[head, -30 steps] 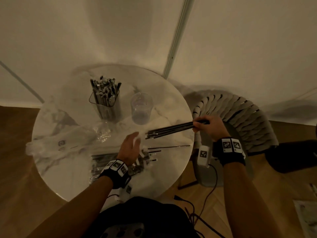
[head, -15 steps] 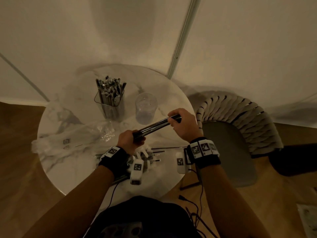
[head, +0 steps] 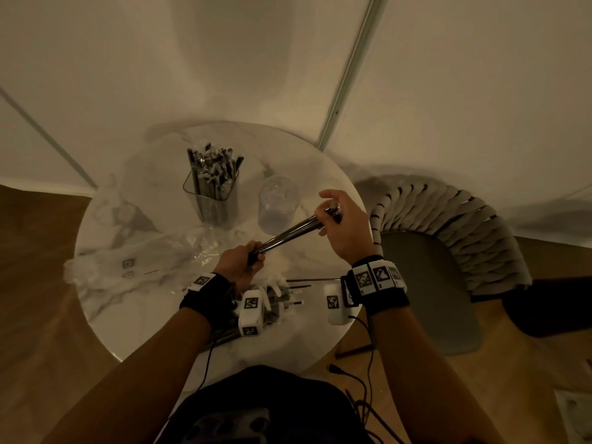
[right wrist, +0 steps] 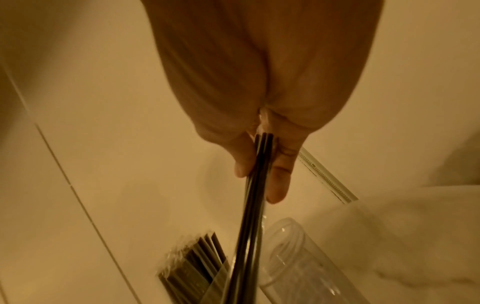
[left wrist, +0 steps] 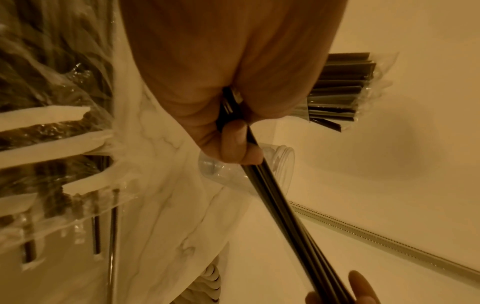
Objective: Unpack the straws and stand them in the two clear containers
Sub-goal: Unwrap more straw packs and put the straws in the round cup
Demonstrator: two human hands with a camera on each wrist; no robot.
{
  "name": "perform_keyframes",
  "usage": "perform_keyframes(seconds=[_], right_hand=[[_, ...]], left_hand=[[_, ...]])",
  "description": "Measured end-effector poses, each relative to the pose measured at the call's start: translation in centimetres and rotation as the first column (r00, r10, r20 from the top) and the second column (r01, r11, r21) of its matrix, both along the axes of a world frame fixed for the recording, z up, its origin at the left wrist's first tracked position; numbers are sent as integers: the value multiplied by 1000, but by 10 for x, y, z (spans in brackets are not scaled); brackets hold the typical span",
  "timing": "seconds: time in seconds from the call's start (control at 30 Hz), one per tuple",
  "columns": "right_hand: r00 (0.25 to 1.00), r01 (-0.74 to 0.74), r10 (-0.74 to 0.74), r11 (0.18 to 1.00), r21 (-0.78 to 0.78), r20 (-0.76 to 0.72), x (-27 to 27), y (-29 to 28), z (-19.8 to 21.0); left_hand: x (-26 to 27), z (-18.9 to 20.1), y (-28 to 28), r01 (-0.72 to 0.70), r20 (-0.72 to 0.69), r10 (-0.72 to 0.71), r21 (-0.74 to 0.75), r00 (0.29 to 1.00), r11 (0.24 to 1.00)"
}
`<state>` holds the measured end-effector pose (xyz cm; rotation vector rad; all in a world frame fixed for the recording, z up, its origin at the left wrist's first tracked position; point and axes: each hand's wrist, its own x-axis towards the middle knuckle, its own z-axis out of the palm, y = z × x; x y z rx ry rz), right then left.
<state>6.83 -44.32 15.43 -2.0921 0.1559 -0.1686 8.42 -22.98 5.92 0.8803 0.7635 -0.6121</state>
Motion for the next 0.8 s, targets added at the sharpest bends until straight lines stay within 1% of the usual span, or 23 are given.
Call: perform_keyframes(seconds=[0.13,0.2,0.33,0.4,0.47,0.5,0.57,0.6,0.63,0.67,0.7,0.73,0.77,0.8], right_hand=[[999,-42,41,998,-50,-32,7,-4,3],[998,-52,48,996,-78,-44,12,-5,12],[998,-61,60,992,-111,-13,31,-13,45],[999,-37,41,993,-115,32,43,-20,64],[996,-7,16,994,-108,89,57,-28,81],[994,4,8,994,-106,113,63,-33,87],[988,22,-2,992,-125,153,76,-40,95],[987,28,-5,989,-143,163,81,-43,95],[986,36,-9,986,-161,166,87,-44,93],[987,41,-12,983,-178,162,93,-44,88],[988,43,-12,979,-199,154,99,-43,80],[989,42,-8,974,-225,149,104,-41,70],[989,40,-4,969,-245,146,108,-39,60],[990,33,4,966,-257,140,112,-36,49]], left_hand=[[4,2,-3,-44,-5,44,-3,999,999],[7,5,-5,-41,8,42,-18,999,999],[17,17,-11,1,76,3,-61,997,998],[25,26,-13,14,112,-7,-62,994,998],[34,32,-14,16,145,-14,-8,989,1000],[38,33,-15,24,164,-32,50,986,998],[49,27,-18,78,206,-134,259,969,963],[55,21,-19,116,215,-217,400,952,909],[60,13,-20,157,210,-317,548,925,822],[64,9,-21,198,184,-424,677,887,709],[67,5,-22,232,149,-527,775,837,588],[68,3,-23,255,114,-612,838,783,483],[70,1,-25,267,92,-672,872,734,411],[71,0,-27,269,83,-709,889,700,370]])
